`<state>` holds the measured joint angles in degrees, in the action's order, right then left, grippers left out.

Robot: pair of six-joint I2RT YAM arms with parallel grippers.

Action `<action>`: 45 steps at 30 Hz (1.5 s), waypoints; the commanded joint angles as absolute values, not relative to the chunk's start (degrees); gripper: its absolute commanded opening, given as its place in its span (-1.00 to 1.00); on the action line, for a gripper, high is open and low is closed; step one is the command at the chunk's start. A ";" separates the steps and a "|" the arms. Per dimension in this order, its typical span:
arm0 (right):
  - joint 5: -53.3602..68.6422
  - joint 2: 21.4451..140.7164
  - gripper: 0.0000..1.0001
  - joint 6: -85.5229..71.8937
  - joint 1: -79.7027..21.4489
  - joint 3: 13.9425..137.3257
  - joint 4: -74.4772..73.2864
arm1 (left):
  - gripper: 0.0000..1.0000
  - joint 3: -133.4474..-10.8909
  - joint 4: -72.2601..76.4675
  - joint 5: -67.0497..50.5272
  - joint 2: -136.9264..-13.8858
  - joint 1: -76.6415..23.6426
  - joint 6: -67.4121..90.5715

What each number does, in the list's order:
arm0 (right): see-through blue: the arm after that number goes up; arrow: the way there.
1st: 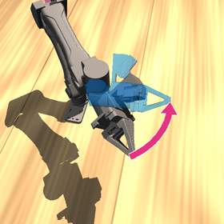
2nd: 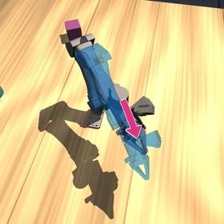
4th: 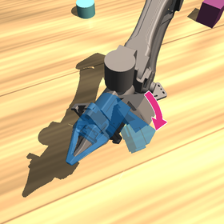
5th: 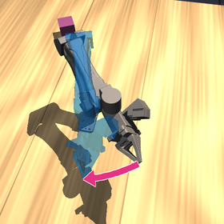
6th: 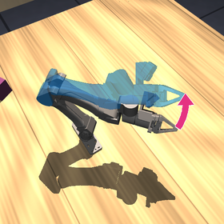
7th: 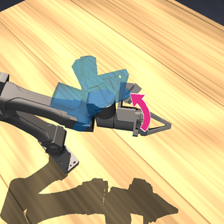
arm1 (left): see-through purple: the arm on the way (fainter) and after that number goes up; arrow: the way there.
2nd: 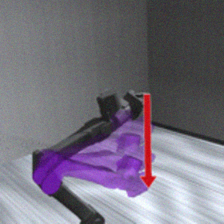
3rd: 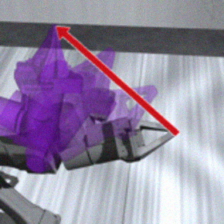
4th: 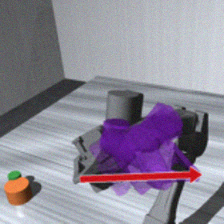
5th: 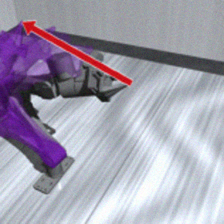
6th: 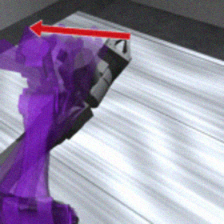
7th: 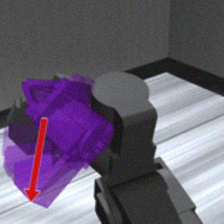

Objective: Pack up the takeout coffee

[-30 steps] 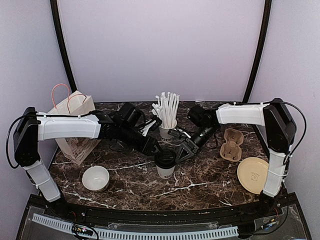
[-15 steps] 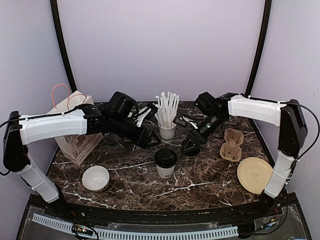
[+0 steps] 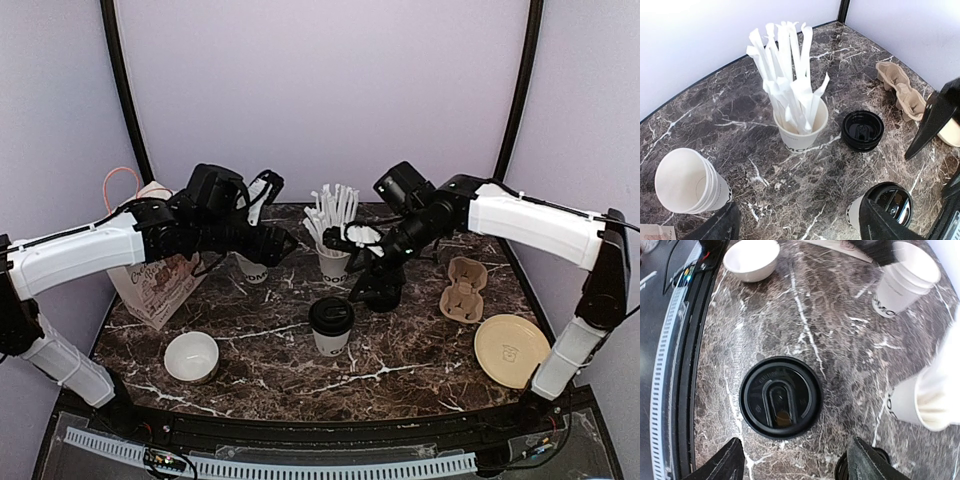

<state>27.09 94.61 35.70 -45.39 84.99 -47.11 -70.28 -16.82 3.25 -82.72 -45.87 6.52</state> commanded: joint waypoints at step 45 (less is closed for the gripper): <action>15.51 108.68 0.55 35.63 -54.67 91.94 -50.07 | 0.72 -64.17 -13.20 7.14 -73.47 -45.53 9.37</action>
<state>18.17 107.20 36.45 -53.93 91.33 -50.50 -64.60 -13.39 7.09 -74.52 -45.87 9.45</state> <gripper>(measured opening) 0.777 0.861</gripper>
